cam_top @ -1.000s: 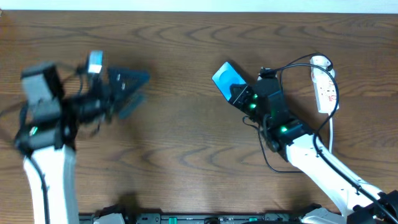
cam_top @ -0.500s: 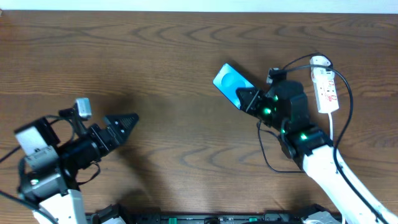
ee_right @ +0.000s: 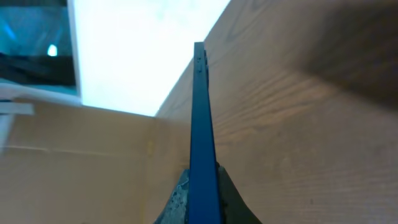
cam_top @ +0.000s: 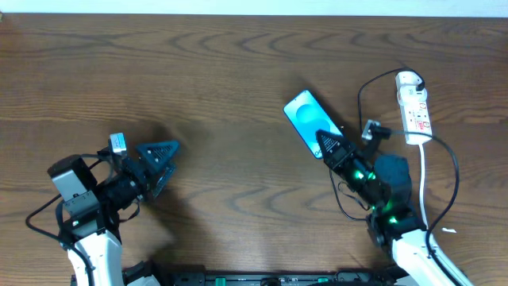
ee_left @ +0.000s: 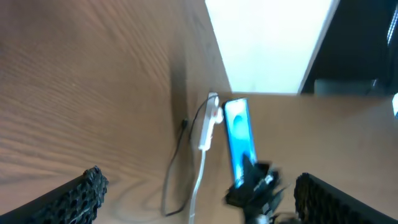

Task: Plug charger to phone and switch on socket
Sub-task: 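Bring the left gripper back toward the phone held by the right gripper, then close the left gripper on the phone's upper end, then open the right gripper and move it away from the phone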

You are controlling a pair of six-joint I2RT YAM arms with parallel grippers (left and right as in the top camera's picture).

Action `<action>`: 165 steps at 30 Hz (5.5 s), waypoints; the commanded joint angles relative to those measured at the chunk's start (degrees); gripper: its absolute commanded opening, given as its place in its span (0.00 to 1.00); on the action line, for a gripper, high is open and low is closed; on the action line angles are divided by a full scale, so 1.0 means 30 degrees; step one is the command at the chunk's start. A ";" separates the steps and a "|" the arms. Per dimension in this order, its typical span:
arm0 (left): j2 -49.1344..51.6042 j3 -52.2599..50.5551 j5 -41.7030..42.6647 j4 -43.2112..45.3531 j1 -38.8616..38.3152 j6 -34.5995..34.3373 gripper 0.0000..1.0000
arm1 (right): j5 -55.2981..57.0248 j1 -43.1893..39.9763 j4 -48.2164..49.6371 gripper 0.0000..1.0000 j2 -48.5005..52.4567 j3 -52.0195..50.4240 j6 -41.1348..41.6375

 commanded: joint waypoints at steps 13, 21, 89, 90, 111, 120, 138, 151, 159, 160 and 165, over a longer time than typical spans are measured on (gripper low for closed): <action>0.2492 0.0051 -0.6790 0.8932 -1.0819 -1.0455 0.98 | -0.0984 0.1712 0.2186 0.01 0.0765 -0.0189 0.5421; 0.4903 0.0051 -0.7242 0.9428 -1.2815 -1.4557 0.95 | -0.2317 0.1792 0.3417 0.01 0.0765 -0.0189 0.8393; 0.5807 0.0051 -1.2896 1.6735 -1.8353 -1.9205 0.33 | -0.0969 0.5311 0.3177 0.01 0.0765 -0.0189 1.1475; 0.5807 0.0051 -1.2903 1.6735 -1.8353 -1.9212 0.31 | -0.0947 0.5311 0.3177 0.01 0.0765 -0.0189 1.1468; 0.5807 0.0051 -1.3748 1.6415 -1.8323 -1.9045 0.08 | -0.1035 0.5362 0.2557 0.36 0.0765 -0.0189 1.1832; 0.5807 0.0051 -1.3420 1.1897 -1.6160 -1.4906 0.07 | -0.0736 0.5275 0.1297 0.87 0.0765 -0.0189 0.5719; 0.5814 0.0058 -0.6776 1.1963 -1.2648 -1.1103 0.07 | 0.4044 0.1501 -1.3187 0.99 0.0772 0.6280 -0.6739; 0.5814 0.0058 -0.5231 1.3704 -1.2648 -1.0819 0.07 | 0.8051 0.0583 -1.7682 0.89 0.4634 0.9457 -0.8837; 0.5814 0.0058 -0.5231 1.3690 -1.2648 -1.0819 0.08 | 0.8145 0.0430 -1.7107 0.71 0.9464 0.9850 -0.8553; 0.5814 0.0058 -0.5275 1.3690 -1.2648 -1.0812 0.07 | 0.8145 0.0415 -1.6895 0.69 0.9806 0.9850 -0.8546; 0.5814 0.0058 -0.5370 1.3690 -1.2648 -1.0812 0.08 | 0.9449 0.0284 -1.6342 0.62 1.1366 0.9850 -0.7657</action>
